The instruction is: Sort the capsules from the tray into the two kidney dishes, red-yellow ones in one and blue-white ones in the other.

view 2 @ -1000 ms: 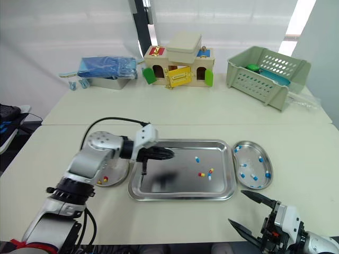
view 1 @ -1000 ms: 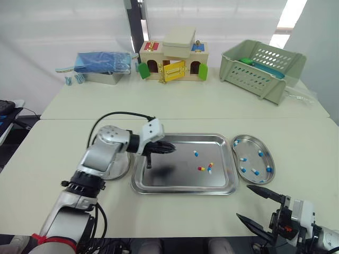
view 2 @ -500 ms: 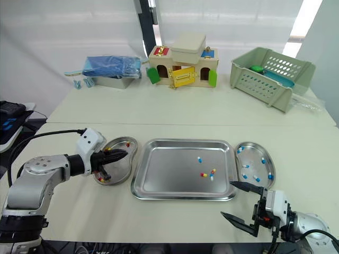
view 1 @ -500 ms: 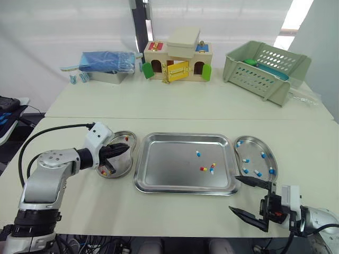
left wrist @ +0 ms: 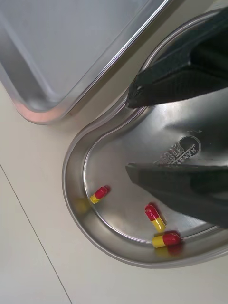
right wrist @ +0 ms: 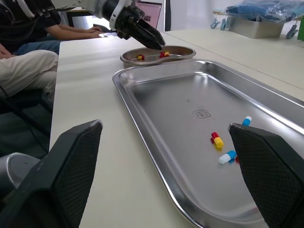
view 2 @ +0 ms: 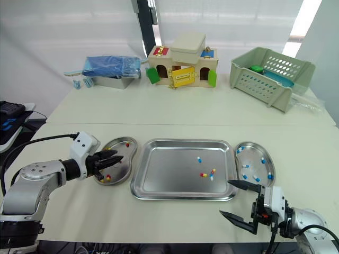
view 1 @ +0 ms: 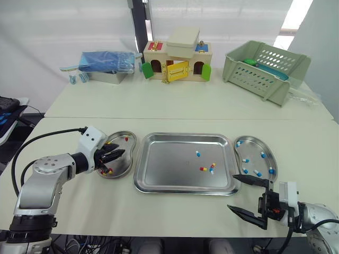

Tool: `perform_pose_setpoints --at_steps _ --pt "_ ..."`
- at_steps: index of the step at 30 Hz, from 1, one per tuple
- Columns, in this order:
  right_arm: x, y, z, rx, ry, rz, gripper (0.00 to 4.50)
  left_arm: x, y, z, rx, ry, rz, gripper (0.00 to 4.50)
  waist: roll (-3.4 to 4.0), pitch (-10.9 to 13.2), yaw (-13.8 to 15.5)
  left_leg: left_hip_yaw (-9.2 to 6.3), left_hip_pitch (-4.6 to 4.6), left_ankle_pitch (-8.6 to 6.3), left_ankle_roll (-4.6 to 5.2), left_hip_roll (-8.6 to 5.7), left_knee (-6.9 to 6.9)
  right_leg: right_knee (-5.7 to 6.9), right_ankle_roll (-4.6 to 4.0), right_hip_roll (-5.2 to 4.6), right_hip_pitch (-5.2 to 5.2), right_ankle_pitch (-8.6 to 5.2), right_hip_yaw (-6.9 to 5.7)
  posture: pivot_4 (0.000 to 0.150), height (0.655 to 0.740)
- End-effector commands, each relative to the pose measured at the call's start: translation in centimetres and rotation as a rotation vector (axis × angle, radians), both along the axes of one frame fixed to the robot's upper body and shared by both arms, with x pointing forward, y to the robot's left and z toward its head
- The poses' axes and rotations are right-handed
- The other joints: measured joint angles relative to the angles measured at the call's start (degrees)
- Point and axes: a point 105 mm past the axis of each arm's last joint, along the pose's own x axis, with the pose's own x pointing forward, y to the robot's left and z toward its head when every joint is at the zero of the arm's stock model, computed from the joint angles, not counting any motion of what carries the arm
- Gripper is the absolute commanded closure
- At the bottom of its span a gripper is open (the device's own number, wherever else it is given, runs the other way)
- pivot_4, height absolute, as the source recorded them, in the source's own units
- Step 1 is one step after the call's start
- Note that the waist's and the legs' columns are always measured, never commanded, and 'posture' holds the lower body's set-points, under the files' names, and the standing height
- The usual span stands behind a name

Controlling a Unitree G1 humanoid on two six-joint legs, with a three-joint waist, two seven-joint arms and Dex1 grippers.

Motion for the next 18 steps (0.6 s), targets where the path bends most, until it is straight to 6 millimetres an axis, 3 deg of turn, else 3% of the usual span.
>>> perform_pose_setpoints --at_steps 1,7,10,18 --pt "-0.2 0.1 1.0 0.01 -0.034 0.008 0.0 0.0 0.4 0.7 0.016 -0.026 0.0 1.65 0.0 0.0 0.0 0.0 0.0 0.0 0.0 0.0 0.0 0.0 0.0 0.0 0.0 0.0 0.0 0.15 0.74" --pt "-0.1 -0.2 1.3 0.01 -0.038 -0.005 0.0 -0.5 0.3 1.1 0.005 -0.032 -0.019 0.01 0.0 0.0 0.0 0.0 0.0 0.0 0.0 0.0 0.0 0.0 0.0 0.0 0.0 0.0 0.0 0.15 0.74" --pt "-0.1 -1.1 1.7 -0.006 -0.031 -0.042 0.0 -1.0 1.0 2.2 -0.015 -0.066 -0.009 0.01 0.0 0.0 0.0 0.0 -0.01 0.0 0.0 0.0 -0.01 0.0 0.0 0.0 -0.01 0.0 0.0 0.15 0.74" --pt "1.8 -6.9 4.4 -0.052 0.031 -0.297 0.0 -4.7 7.0 4.8 0.044 -0.168 0.09 0.01 0.0 0.0 -0.2 0.05 0.0 -0.01 0.01 0.04 -0.04 -0.01 -0.01 0.01 -0.03 0.0 0.04 0.15 0.74"
